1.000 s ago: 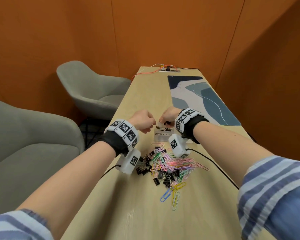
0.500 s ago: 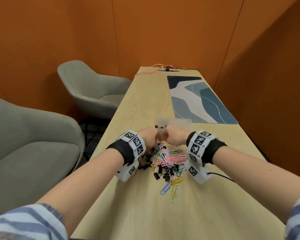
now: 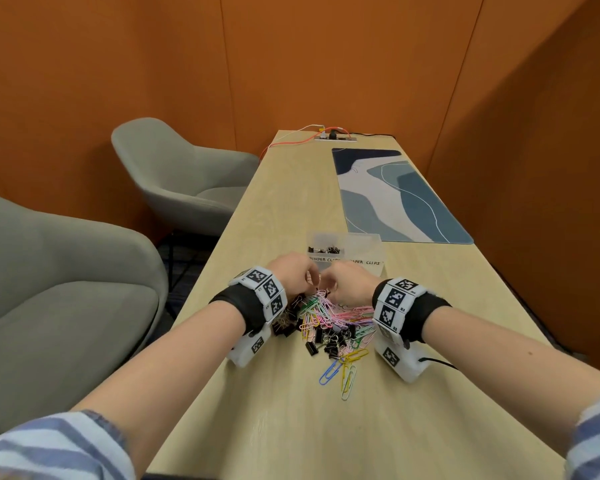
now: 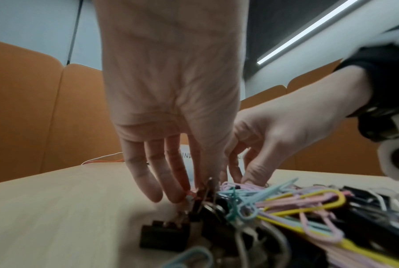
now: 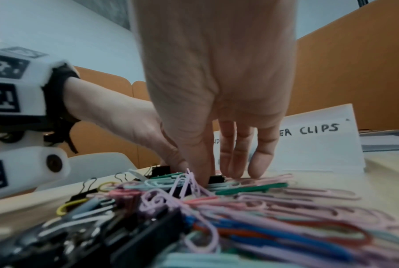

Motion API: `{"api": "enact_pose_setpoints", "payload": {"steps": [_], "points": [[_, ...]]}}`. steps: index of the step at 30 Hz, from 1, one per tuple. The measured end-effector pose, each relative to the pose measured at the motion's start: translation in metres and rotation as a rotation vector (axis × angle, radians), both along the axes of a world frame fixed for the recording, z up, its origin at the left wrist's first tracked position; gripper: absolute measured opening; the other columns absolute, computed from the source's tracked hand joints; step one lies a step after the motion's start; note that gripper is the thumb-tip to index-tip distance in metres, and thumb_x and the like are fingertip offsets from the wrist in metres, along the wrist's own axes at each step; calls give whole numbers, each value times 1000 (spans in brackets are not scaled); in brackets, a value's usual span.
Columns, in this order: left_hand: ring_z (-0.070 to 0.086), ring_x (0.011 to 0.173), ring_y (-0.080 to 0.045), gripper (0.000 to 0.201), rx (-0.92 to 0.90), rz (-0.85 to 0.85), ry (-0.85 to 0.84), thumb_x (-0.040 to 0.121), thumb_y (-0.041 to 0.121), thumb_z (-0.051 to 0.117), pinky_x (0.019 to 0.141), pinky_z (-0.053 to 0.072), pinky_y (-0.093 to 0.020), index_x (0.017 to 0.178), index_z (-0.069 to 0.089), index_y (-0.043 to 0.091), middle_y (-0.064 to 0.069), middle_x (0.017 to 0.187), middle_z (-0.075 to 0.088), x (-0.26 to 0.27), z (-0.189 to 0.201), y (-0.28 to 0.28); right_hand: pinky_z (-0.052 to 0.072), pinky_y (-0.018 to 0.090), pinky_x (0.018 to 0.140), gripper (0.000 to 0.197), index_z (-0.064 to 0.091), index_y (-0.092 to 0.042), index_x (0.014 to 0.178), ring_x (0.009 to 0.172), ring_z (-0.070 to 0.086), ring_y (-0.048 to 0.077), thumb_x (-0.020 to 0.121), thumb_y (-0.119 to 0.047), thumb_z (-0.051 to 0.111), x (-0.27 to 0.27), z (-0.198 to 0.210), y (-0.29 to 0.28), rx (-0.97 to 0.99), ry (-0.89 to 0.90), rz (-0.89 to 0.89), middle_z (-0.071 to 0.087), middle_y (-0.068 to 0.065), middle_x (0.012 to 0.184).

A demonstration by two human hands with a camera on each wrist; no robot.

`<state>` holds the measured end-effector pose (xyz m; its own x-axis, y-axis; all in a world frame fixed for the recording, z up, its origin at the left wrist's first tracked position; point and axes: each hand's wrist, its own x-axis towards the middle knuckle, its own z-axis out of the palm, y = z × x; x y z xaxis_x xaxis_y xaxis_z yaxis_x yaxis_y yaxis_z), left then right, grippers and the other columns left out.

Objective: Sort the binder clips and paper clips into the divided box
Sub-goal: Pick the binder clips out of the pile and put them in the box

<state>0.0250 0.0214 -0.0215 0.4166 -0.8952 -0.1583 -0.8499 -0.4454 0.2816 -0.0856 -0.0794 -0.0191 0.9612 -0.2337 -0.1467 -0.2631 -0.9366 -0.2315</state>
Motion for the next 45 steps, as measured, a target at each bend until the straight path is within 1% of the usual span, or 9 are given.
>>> {"api": "enact_pose_setpoints", "payload": {"steps": [5,8,10,16,20,27,33,39,45], "points": [[61,83,-18,29,52,-26,1,78,26,75,76,49,-27,104,69,16,-5,107,70,0,0,-3,36,24,70,13,59,-16,78,82,53,16,80,-3,59,-4,-3,-1,14,-16,26,71,4,93],[56,65,-14,27,43,-20,0,80,23,73,63,45,-23,103,66,12,-5,106,69,-2,0,-1,35,24,70,13,56,-14,77,81,49,14,80,-2,58,-7,-2,-2,14,-44,5,53,-9,72],[62,75,-17,26,36,-24,7,80,22,73,67,46,-24,102,67,11,-5,106,70,-1,0,-1,35,24,70,13,54,-14,77,81,48,14,80,-1,55,-9,-1,-1,12,-44,3,44,-13,68],[57,74,-16,20,2,-6,80,79,10,70,50,40,-15,99,67,8,-8,100,69,-1,-2,-3,45,30,79,32,59,-9,108,88,50,18,78,1,57,-7,2,-2,37,29,-25,62,8,104],[62,67,-14,29,-26,19,209,87,-4,48,41,44,-12,107,65,8,-5,92,62,3,1,-1,49,33,83,41,59,-9,113,92,54,20,75,7,58,-6,2,-7,117,42,-82,56,3,97],[56,79,-16,39,65,-115,128,80,4,67,81,49,-27,116,68,19,-9,109,67,1,6,0,38,25,73,29,58,-9,109,86,51,20,86,-1,44,-10,-6,-12,202,-91,-181,63,11,98],[59,83,-15,24,46,-143,56,78,16,75,73,46,-24,101,70,14,-1,93,66,-3,5,-5,37,23,49,36,63,-12,85,57,49,17,85,5,32,-10,-1,-13,458,-125,-372,52,1,64],[52,70,-17,14,15,-130,-13,84,16,69,52,37,-19,90,58,11,-4,88,60,-5,9,-2,26,22,44,32,57,-4,62,47,35,17,83,0,33,-9,9,-6,756,-58,-525,41,7,55],[60,75,-19,19,-50,17,98,91,10,51,71,53,-31,107,59,10,-5,91,63,7,21,13,32,23,49,22,57,-13,74,56,42,12,91,-27,51,-13,14,13,473,-13,-285,48,-1,68]]}}
